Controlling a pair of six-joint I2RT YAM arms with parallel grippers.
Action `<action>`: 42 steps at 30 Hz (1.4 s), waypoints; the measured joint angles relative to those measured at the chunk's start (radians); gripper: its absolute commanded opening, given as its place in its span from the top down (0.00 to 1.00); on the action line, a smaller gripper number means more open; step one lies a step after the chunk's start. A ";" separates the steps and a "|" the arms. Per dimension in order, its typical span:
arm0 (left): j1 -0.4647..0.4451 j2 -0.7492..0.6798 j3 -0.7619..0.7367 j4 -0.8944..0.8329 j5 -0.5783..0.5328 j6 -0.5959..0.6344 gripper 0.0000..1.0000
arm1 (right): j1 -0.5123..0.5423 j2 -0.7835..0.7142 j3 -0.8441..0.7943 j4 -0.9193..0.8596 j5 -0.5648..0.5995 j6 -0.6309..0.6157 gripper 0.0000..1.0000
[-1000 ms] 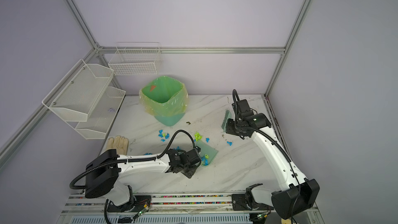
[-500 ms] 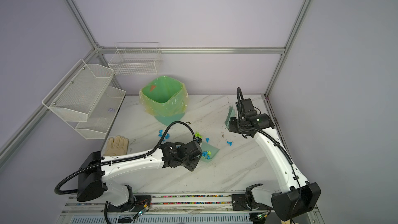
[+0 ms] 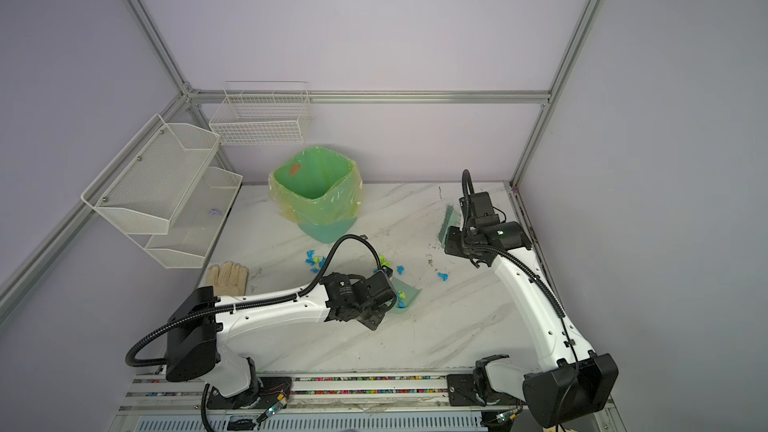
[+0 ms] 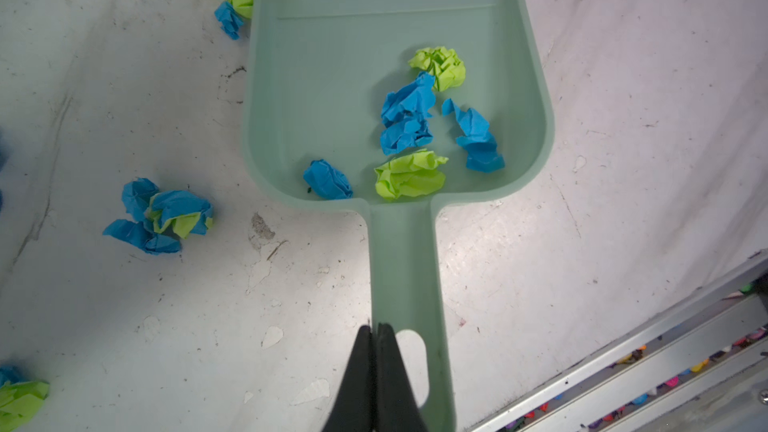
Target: Sweep away the paper scraps from the table
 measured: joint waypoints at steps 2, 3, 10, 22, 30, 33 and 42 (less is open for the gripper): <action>0.000 0.013 0.000 0.007 0.002 -0.002 1.00 | -0.001 -0.001 -0.006 0.002 -0.005 0.000 1.00; 0.000 0.018 0.000 0.011 0.002 -0.006 1.00 | -0.001 -0.001 -0.009 0.003 -0.009 0.000 1.00; 0.000 0.058 -0.023 0.063 0.025 -0.034 1.00 | -0.003 -0.001 -0.016 0.003 -0.019 -0.001 1.00; 0.000 0.104 -0.037 0.090 0.048 -0.052 0.76 | -0.007 -0.001 -0.017 0.003 -0.022 -0.001 1.00; 0.000 0.100 -0.037 0.078 0.053 -0.077 0.76 | -0.007 -0.001 -0.020 0.004 -0.022 -0.004 1.00; 0.000 0.094 -0.037 0.067 0.056 -0.079 0.77 | -0.008 -0.001 -0.022 0.005 -0.022 -0.005 1.00; 0.000 0.083 -0.037 0.043 0.077 -0.079 0.78 | -0.013 -0.001 -0.022 0.006 -0.023 -0.012 1.00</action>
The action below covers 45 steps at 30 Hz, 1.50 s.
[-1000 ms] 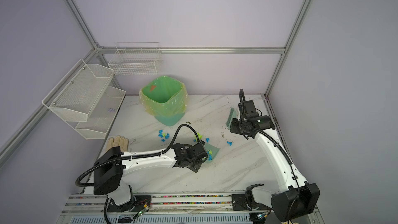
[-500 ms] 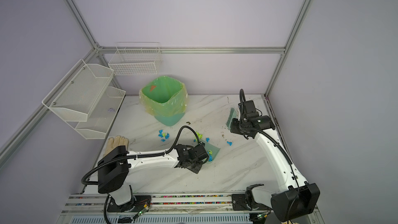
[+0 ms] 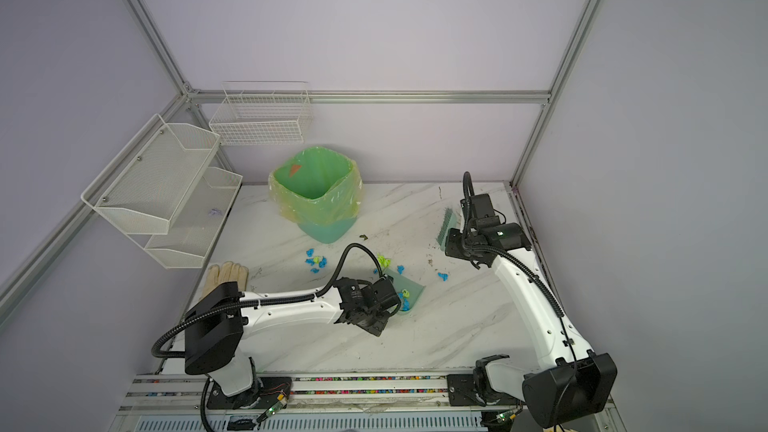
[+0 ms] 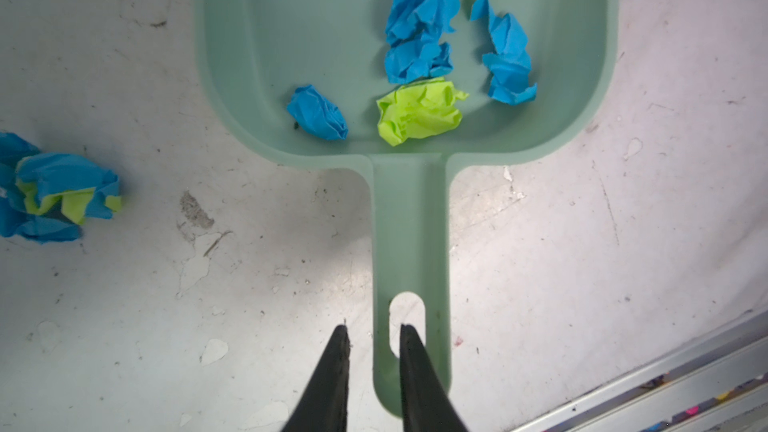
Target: Sweep away the paper scraps from the table
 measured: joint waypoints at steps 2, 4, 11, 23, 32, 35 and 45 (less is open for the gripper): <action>0.000 0.001 0.000 -0.002 0.006 0.000 0.78 | 0.000 0.000 0.000 0.000 -0.001 0.000 1.00; 0.000 0.003 0.000 -0.003 0.012 0.000 0.78 | 0.000 0.000 0.000 0.000 -0.003 0.000 1.00; 0.000 0.032 0.000 -0.006 0.026 0.000 0.78 | 0.000 0.000 0.000 0.000 -0.003 0.000 1.00; 0.000 0.064 0.000 -0.007 0.045 0.000 0.78 | -0.001 0.000 0.000 0.000 -0.004 -0.006 1.00; 0.000 0.075 0.000 -0.011 0.050 -0.009 0.86 | -0.006 0.000 0.000 0.000 -0.004 -0.008 1.00; 0.000 0.075 0.000 -0.016 0.051 -0.016 0.91 | -0.006 0.000 0.000 0.000 -0.004 -0.010 1.00; 0.000 0.075 0.000 -0.023 0.056 -0.024 1.00 | -0.007 0.000 0.000 0.000 -0.004 -0.013 1.00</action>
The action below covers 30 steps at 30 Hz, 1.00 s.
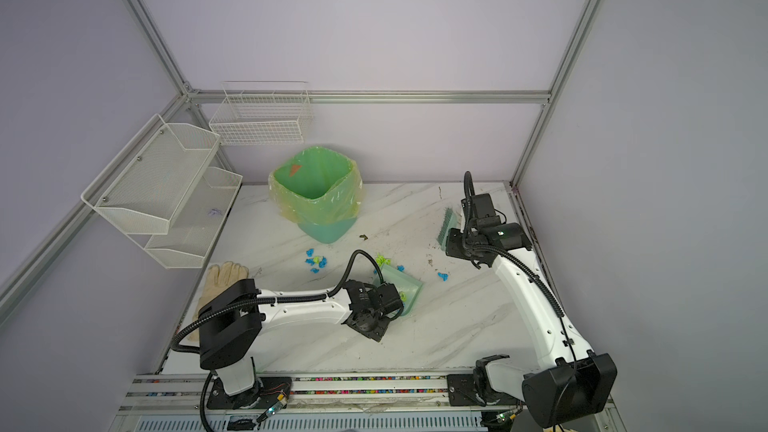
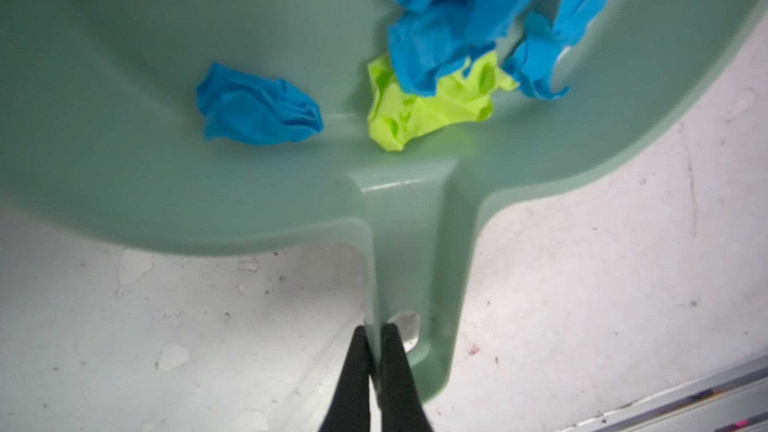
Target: Sweep away the paper scraps from the table
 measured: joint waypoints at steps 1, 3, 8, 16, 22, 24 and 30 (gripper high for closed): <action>0.000 0.000 0.000 -0.001 0.000 0.000 1.00 | 0.000 0.000 0.000 0.000 0.000 0.000 1.00; 0.000 0.000 0.000 -0.003 0.000 0.000 1.00 | 0.000 0.000 0.000 0.000 0.000 -0.001 1.00; 0.000 0.000 0.003 -0.019 0.000 0.000 1.00 | 0.000 0.000 0.000 0.000 -0.007 -0.001 1.00; 0.000 -0.011 0.048 -0.077 0.000 0.002 1.00 | -0.005 0.000 0.000 0.000 -0.009 0.000 1.00; 0.011 -0.056 0.097 -0.109 0.016 0.004 1.00 | -0.014 0.000 0.015 -0.002 0.012 0.005 1.00; 0.023 -0.069 0.106 -0.113 0.032 0.004 1.00 | -0.018 0.000 0.027 0.000 0.014 0.006 1.00; 0.073 -0.101 0.124 -0.134 0.091 0.004 1.00 | -0.026 0.000 0.050 0.001 0.020 0.007 1.00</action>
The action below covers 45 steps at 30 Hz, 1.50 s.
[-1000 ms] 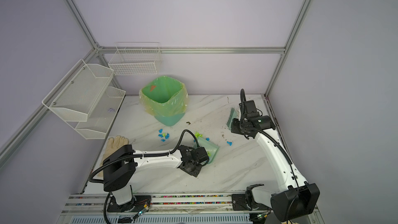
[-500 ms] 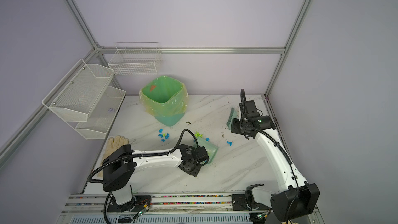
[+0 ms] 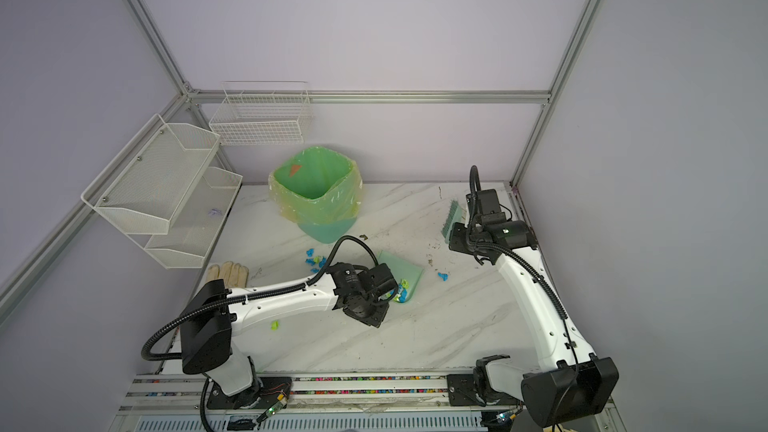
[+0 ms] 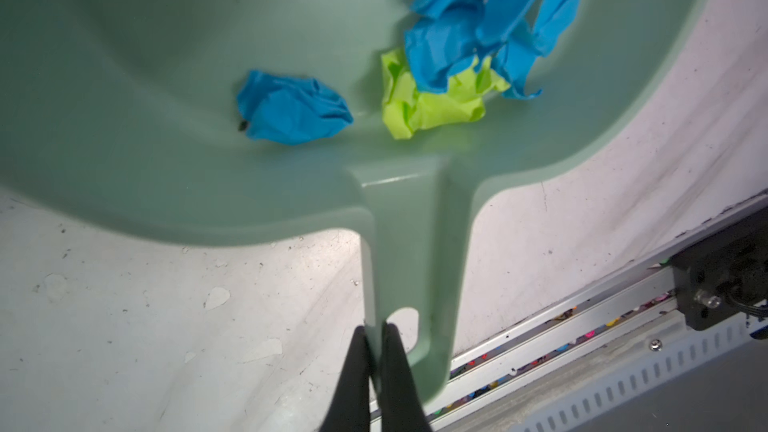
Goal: Sweep away the paper scraps from the table
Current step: 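Carry the loaded dustpan toward the green-bagged bin with the left gripper, then tip the dustpan over the bin opening with the left gripper to empty it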
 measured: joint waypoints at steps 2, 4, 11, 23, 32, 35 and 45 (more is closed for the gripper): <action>0.017 -0.008 0.012 -0.008 0.016 0.001 1.00 | -0.003 0.000 0.004 0.002 0.008 0.000 1.00; 0.034 -0.010 0.034 -0.018 0.031 0.002 1.00 | -0.006 0.000 0.004 0.002 0.013 0.000 1.00; 0.098 -0.010 0.102 -0.030 0.090 0.006 1.00 | -0.013 -0.012 0.003 0.003 0.016 0.000 1.00; 0.196 -0.010 0.294 -0.067 0.153 0.040 1.00 | -0.018 -0.032 0.003 0.003 0.016 -0.001 1.00; 0.339 -0.002 0.422 -0.050 0.269 0.056 1.00 | -0.020 -0.032 0.003 0.019 0.015 -0.001 1.00; 0.407 0.007 0.456 -0.019 0.327 0.049 1.00 | -0.021 -0.032 0.003 0.019 0.014 -0.001 1.00; 0.584 0.036 0.542 0.111 0.517 -0.031 1.00 | -0.024 -0.032 0.003 0.023 0.014 -0.005 1.00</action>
